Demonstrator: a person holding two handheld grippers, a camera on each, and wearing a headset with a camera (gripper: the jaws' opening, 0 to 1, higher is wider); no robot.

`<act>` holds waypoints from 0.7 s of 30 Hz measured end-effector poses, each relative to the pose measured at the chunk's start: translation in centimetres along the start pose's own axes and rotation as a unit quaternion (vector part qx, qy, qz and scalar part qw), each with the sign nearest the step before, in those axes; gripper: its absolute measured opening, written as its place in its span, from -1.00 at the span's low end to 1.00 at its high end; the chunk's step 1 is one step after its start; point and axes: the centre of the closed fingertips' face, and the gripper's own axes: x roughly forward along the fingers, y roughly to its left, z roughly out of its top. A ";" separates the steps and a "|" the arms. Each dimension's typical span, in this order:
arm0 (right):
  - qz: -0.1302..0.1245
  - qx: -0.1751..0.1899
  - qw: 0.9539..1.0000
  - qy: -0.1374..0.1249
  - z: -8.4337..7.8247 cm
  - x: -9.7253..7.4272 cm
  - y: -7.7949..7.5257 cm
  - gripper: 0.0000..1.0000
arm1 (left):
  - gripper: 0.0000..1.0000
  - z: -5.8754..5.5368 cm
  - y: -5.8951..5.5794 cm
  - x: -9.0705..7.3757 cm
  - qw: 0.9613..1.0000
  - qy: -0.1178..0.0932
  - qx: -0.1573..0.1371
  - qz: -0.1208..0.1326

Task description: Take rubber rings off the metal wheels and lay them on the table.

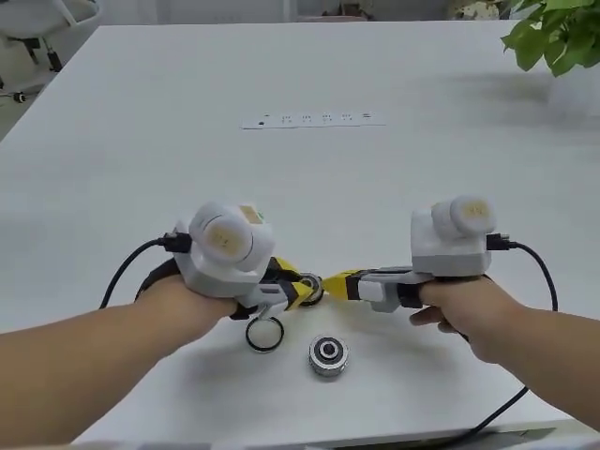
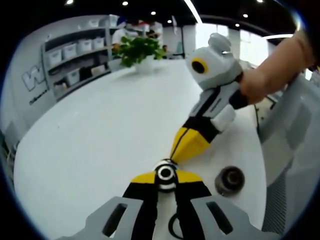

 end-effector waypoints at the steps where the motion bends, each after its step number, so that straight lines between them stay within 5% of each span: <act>1: 0.000 -0.001 1.000 -0.001 0.0 0.0 0.1 -1.00 | -0.76 0.0 0.0 0.0 1.000 0.000 0.000 0.000; 16: -0.018 -0.045 0.999 0.010 0.2 0.4 0.6 -1.00 | -0.76 -0.1 0.1 -0.1 1.000 -0.001 -0.008 0.009; 21: -0.017 -0.034 0.999 0.012 0.1 0.5 0.9 -1.00 | -0.76 -0.1 0.1 -0.1 1.000 -0.001 -0.008 0.010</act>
